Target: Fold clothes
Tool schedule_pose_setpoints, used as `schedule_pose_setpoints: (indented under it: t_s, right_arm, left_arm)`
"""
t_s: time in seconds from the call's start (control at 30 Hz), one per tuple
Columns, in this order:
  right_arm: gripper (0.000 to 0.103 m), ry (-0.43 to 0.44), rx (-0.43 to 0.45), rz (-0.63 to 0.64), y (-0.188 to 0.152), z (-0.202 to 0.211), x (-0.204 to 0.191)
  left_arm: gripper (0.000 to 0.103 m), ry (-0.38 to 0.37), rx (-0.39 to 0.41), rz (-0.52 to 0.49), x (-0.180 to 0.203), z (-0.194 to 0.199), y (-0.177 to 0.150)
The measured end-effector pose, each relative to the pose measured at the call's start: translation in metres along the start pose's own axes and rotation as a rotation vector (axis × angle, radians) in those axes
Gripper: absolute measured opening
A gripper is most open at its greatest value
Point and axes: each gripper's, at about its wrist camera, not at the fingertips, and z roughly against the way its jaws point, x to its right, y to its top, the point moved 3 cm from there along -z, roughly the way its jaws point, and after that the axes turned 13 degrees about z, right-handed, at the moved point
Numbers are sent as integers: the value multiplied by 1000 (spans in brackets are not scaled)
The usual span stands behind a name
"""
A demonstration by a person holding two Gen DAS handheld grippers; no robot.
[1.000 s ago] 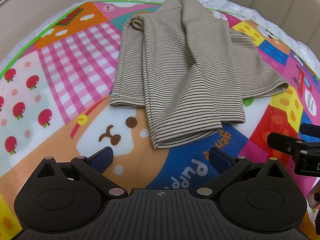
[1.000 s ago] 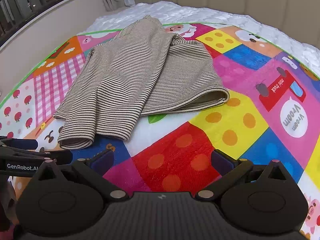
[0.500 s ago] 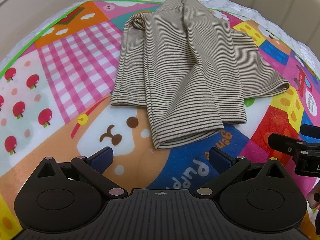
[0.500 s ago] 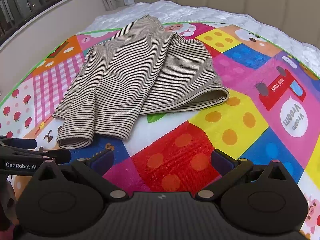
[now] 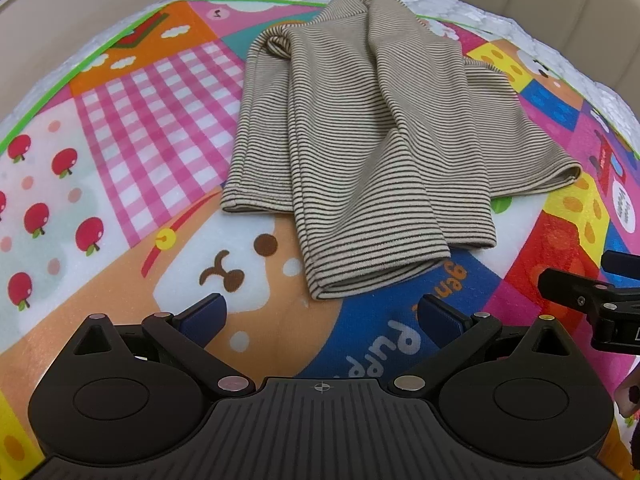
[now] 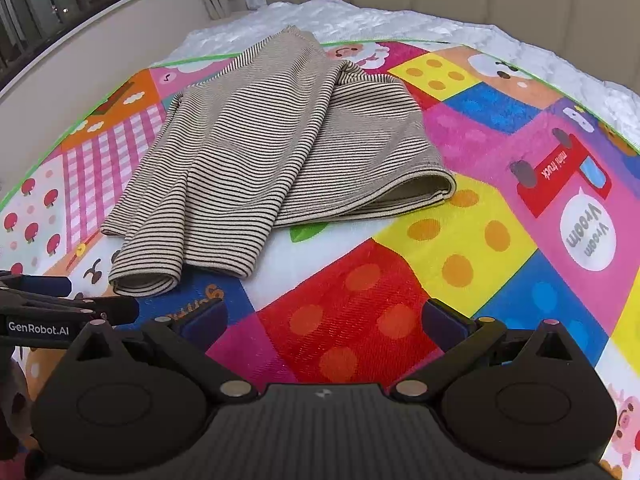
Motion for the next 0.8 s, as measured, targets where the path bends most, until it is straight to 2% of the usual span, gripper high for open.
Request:
schedule_pose_setpoints:
  t_s: [0.27,0.4,0.53,0.67,0.8]
  right_arm:
    - [103,-11,3,10,3,-2,2]
    - [103,-64,41,55,17,1,7]
    - [103,-71,78,57,52,1,16]
    - [103,-60,129,102,96,2,21]
    - [103,-4,106,139,143,-23,31]
  left_arm:
    - [103,-16,24,-4,1,-1,7]
    - [103,-53,42,-31,3,0,29]
    - [103,-103,61,-73,7,4,63]
    - [103,-117,114,-134,19,5,111]
    - [103,-102,123,-175,35,-14,148]
